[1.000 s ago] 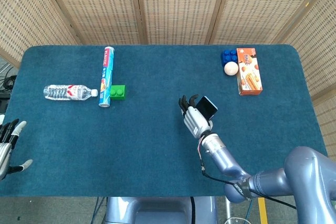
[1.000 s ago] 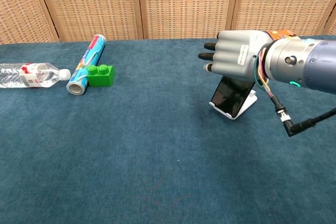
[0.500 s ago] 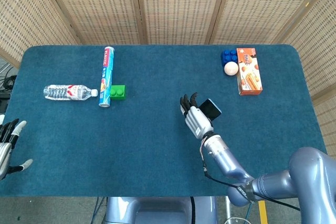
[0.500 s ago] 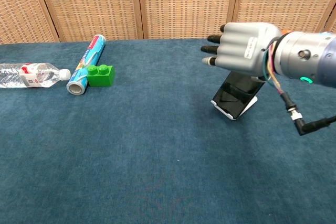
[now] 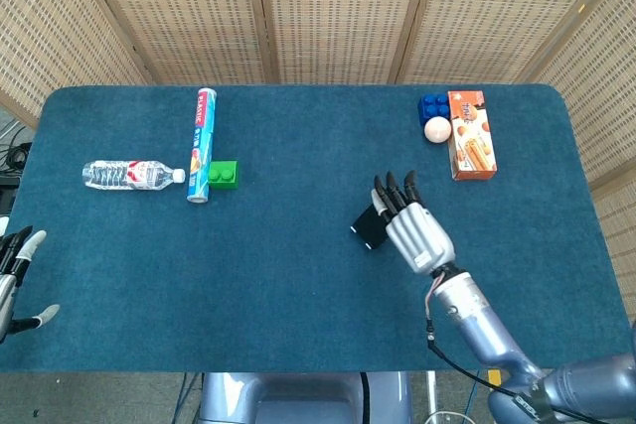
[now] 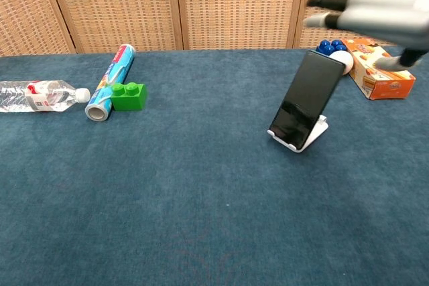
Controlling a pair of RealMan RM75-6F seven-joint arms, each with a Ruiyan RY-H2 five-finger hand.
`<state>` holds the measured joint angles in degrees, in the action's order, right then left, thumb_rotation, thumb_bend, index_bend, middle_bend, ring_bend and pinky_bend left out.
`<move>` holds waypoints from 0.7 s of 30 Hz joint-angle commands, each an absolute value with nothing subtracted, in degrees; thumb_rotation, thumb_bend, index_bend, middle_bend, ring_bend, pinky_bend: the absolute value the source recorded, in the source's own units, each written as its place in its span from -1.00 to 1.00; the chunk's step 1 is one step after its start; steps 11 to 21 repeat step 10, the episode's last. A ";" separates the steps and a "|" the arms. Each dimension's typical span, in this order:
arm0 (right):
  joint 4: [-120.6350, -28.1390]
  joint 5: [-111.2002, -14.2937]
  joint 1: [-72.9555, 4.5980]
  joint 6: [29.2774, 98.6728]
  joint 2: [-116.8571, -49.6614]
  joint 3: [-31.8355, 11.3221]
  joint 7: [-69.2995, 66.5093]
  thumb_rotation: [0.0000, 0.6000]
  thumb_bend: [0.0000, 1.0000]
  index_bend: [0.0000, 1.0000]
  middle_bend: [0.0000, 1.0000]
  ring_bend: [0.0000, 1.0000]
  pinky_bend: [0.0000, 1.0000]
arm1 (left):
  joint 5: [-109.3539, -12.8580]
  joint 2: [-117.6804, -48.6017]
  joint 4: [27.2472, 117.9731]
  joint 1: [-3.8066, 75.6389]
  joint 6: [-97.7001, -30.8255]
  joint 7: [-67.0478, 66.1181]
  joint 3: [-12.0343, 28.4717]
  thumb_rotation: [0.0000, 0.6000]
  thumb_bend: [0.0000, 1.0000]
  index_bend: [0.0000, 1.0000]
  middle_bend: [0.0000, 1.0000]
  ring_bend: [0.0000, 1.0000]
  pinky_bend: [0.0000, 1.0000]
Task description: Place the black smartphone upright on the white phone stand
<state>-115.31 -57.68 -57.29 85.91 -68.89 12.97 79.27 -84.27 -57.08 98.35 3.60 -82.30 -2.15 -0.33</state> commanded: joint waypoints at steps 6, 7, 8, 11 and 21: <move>-107.37 -73.07 -31.89 101.35 -62.37 18.93 36.66 1.00 -0.84 -1.00 -1.00 -1.00 -0.87 | -86.96 -57.21 97.52 2.44 -84.86 -1.07 -1.00 1.00 -1.00 -1.00 -1.00 -1.00 -1.00; -106.56 -71.65 -28.42 102.02 -62.93 18.79 30.83 1.00 -0.88 -1.00 -1.00 -1.00 -0.92 | -87.50 -57.43 97.41 2.28 -85.25 -1.69 -1.17 1.00 -1.00 -1.00 -1.00 -1.00 -1.00; -105.71 -70.73 -25.43 102.51 -63.64 18.55 24.52 1.00 -0.90 -1.00 -1.00 -1.00 -0.96 | -87.99 -57.78 97.29 2.03 -85.87 -2.56 -1.29 1.00 -1.00 -1.00 -1.00 -1.00 -1.00; -103.28 -71.24 -22.75 102.39 -64.30 17.96 19.29 1.00 -0.92 -1.00 -1.00 -1.00 -1.00 | -88.39 -58.25 97.17 1.75 -86.44 -3.33 -1.38 1.00 -1.00 -1.00 -1.00 -1.00 -1.00; -103.28 -71.24 -22.75 102.39 -64.30 17.96 19.29 1.00 -0.92 -1.00 -1.00 -1.00 -1.00 | -88.39 -58.25 97.17 1.75 -86.44 -3.33 -1.38 1.00 -1.00 -1.00 -1.00 -1.00 -1.00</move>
